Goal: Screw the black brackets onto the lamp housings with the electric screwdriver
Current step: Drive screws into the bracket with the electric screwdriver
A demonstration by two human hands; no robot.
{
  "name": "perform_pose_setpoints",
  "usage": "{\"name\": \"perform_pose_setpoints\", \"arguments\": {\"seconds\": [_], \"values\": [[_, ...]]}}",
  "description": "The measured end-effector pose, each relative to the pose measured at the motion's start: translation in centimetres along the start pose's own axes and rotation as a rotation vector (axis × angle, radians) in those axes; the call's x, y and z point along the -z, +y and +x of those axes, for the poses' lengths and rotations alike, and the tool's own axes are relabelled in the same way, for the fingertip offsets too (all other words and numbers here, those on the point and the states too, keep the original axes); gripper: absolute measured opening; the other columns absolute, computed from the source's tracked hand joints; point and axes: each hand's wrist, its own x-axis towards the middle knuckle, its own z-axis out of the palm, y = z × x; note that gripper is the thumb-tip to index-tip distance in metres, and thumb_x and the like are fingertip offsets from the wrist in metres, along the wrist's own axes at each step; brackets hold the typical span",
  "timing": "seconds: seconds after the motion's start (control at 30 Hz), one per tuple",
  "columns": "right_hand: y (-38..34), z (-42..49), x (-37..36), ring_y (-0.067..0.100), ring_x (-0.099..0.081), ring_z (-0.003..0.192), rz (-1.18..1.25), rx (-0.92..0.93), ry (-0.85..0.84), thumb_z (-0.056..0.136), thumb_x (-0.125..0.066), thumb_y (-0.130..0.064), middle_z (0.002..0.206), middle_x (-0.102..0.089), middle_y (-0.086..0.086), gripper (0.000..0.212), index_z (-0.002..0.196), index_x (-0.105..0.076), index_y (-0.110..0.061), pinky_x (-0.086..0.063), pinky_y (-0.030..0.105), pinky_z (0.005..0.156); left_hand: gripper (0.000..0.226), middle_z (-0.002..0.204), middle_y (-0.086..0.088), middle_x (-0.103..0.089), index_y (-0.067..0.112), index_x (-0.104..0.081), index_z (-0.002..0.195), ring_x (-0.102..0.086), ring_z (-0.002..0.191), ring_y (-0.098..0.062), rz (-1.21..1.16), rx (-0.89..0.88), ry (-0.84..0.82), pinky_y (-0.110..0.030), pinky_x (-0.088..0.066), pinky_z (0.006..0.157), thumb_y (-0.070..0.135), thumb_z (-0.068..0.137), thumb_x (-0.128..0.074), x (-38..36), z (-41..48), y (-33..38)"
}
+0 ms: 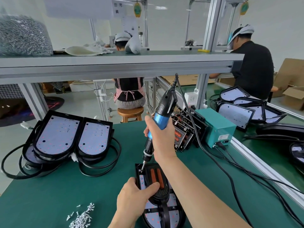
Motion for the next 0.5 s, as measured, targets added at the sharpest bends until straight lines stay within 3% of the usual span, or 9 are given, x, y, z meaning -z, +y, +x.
{"name": "perform_pose_setpoints", "arguments": {"seconds": [0.13, 0.27, 0.37, 0.5], "values": [[0.1, 0.1, -0.2, 0.014, -0.053, 0.055, 0.008, -0.007, 0.004, 0.088, -0.071, -0.01, 0.075, -0.054, 0.004, 0.018, 0.099, -0.058, -0.015, -0.049, 0.024, 0.056, 0.092, 0.127, -0.008, -0.062, 0.008, -0.051, 0.132, -0.059, 0.114, -0.029, -0.006, -0.007, -0.005, -0.046, -0.048, 0.1, 0.062, 0.064, -0.08, 0.0, 0.5, -0.4], [0.4, -0.2, -0.8, 0.013, -0.051, 0.054, -0.041, 0.032, -0.076, 0.084, -0.071, -0.014, 0.069, -0.054, 0.003, 0.019, 0.09, -0.054, -0.015, -0.047, 0.022, 0.054, 0.079, 0.122, -0.005, -0.064, 0.009, -0.055, 0.125, -0.059, 0.111, -0.026, -0.007, -0.01, 0.02, -0.045, -0.048, 0.099, 0.057, 0.068, -0.083, -0.2, 0.9, -0.6], [0.5, -0.3, -1.1, 0.013, -0.051, 0.052, -0.09, 0.037, -0.118, 0.083, -0.072, -0.016, 0.063, -0.053, 0.002, 0.019, 0.086, -0.053, -0.018, -0.045, 0.022, 0.053, 0.063, 0.107, -0.003, -0.067, 0.012, -0.059, 0.108, -0.061, 0.098, -0.023, -0.014, -0.015, 0.028, -0.046, -0.05, 0.094, 0.053, 0.067, -0.084, -0.2, 1.0, -0.7], [0.6, -0.1, -0.9, 0.013, -0.05, 0.051, -0.074, 0.017, -0.131, 0.085, -0.07, -0.012, 0.06, -0.052, 0.0, 0.019, 0.087, -0.051, -0.016, -0.045, 0.023, 0.053, 0.065, 0.107, -0.002, -0.063, 0.014, -0.057, 0.102, -0.059, 0.102, -0.025, -0.028, -0.009, 0.029, -0.046, -0.049, 0.096, 0.057, 0.061, -0.082, -0.2, 0.7, -0.5]]}}
